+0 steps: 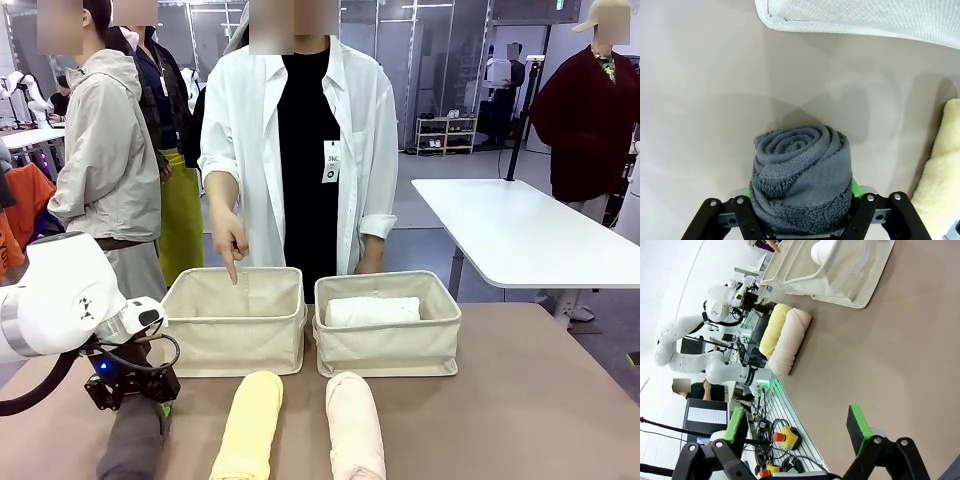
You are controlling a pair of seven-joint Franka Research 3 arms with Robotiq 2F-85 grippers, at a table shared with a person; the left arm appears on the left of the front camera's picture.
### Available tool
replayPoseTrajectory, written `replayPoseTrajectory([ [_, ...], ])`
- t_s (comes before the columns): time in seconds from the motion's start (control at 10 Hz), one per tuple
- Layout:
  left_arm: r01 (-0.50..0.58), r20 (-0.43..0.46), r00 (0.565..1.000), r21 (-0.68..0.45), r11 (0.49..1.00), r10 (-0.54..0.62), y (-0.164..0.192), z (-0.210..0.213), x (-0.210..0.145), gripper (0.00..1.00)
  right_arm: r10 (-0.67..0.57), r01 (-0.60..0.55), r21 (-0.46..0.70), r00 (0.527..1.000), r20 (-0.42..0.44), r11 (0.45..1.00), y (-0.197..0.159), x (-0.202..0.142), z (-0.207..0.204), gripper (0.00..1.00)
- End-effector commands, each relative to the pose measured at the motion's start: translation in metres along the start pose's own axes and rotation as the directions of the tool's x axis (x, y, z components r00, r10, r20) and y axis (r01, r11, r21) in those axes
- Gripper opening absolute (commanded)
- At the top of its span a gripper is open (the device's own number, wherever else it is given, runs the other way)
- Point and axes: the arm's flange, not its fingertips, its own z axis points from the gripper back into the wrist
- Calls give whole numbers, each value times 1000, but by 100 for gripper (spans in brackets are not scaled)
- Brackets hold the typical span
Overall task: Divide the towels into two baskets.
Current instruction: Pick up one hotel-folded towel from the bottom of the table and place it in the Fabric basket indicated by the person.
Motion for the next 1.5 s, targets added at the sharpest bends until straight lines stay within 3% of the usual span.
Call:
replayPoseTrajectory([
  [0.0, -23, 48, 999, 49, 999, 20, 24, -27, -140, 42, 17, -17, -7, 1000, 23, 1000, 1, -2, -3, 100],
  [0.4, -10, 74, 997, 45, 999, 6, 27, -8, -137, 6, 17, -17, -7, 1000, 23, 1000, 1, -2, -3, 100],
  [0.6, 152, 97, 983, 35, 988, -155, 24, 48, -139, 6, 17, -17, -7, 1000, 23, 1000, 1, -2, -3, 100],
  [0.9, 410, 62, 909, 35, 912, -411, 15, 106, -147, 6, 17, -17, -7, 1000, 23, 1000, 1, -2, -3, 100],
  [1.0, 536, 68, 841, 23, 844, -536, 7, 120, -151, 6, 17, -17, -7, 1000, 23, 1000, 1, -2, -3, 100],
  [1.1, 656, 100, 747, 55, 753, -657, -2, 130, -155, 6, 17, -17, -7, 1000, 23, 1000, 1, -2, -3, 100],
  [1.3, 874, 92, 472, 76, 479, -877, -19, 146, -168, 6, 17, -17, -7, 1000, 23, 1000, 1, -2, -3, 100],
  [1.4, 925, 84, 364, 81, 370, -928, -29, 148, -176, 6, 17, -17, -7, 1000, 23, 1000, 1, -2, -3, 100],
])
